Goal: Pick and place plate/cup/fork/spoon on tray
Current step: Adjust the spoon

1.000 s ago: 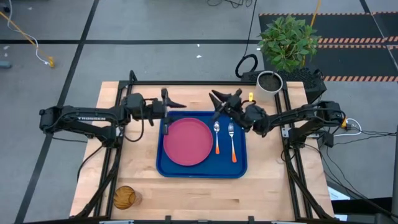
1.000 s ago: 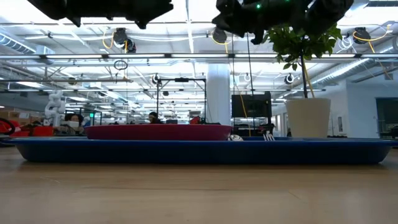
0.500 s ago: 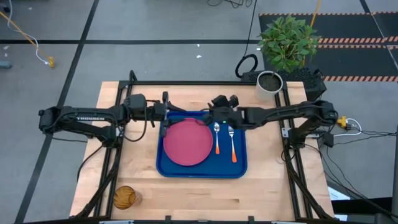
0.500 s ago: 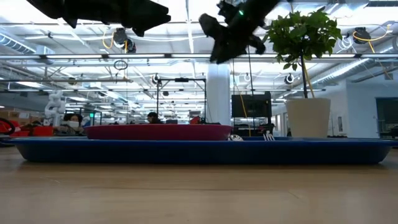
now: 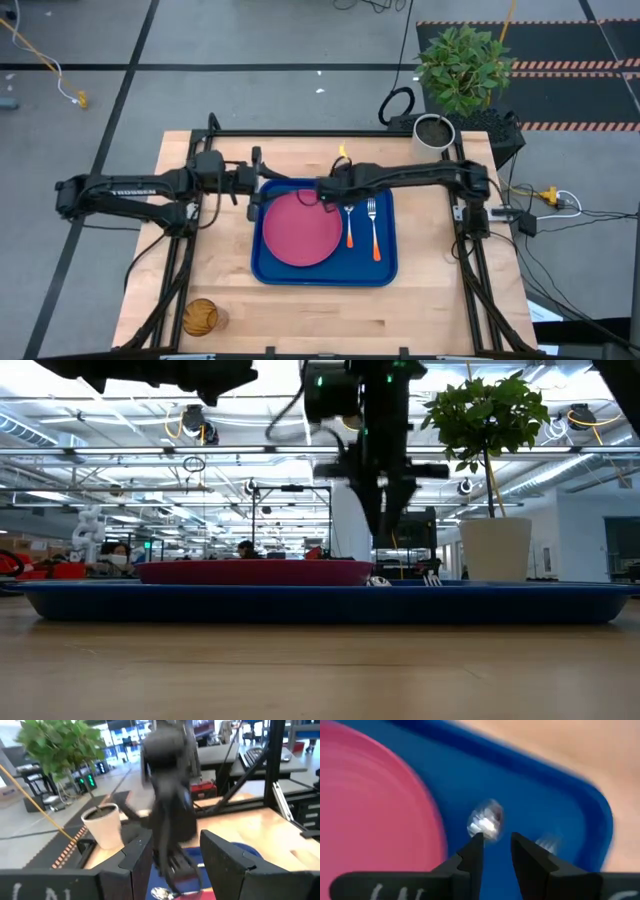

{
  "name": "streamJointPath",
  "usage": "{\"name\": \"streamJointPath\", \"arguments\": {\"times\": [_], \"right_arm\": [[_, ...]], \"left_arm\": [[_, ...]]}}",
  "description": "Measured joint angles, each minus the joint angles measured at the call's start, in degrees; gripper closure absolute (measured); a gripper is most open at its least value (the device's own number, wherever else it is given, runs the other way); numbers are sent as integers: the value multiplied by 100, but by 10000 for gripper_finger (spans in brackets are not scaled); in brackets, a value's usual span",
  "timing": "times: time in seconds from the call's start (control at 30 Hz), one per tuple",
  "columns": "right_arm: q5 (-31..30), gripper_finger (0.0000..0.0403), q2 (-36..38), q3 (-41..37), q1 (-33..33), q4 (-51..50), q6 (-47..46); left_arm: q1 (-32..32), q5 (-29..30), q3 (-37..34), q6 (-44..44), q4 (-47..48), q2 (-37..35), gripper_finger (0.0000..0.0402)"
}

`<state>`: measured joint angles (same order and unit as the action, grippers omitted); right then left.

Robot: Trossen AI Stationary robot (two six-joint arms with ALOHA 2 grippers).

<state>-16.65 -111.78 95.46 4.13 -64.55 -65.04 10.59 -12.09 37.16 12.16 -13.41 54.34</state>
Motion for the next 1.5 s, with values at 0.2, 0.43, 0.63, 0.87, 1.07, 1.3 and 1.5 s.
{"name": "streamJointPath", "arguments": {"times": [0.2,0.43,0.63,0.87,1.07,1.3,1.5], "right_arm": [[212,312,-163,-14,-56,-322,-929],[367,312,-174,-317,-86,15,-1255],[421,312,-188,-819,-162,665,-1252],[617,312,-185,-1240,-231,1058,-1241],[627,312,-176,-1394,-237,1363,-1209],[627,312,-174,-1396,-237,1656,-1215],[629,312,-174,-1396,-237,1744,-1245]], "left_arm": [[-30,4,3,222,187,-41,234],[11,44,3,370,307,-41,234],[197,390,3,645,604,-37,234],[431,513,3,623,638,-37,234],[492,514,3,619,629,-37,234],[490,513,3,636,631,-37,234],[490,513,3,640,632,-37,234]]}}
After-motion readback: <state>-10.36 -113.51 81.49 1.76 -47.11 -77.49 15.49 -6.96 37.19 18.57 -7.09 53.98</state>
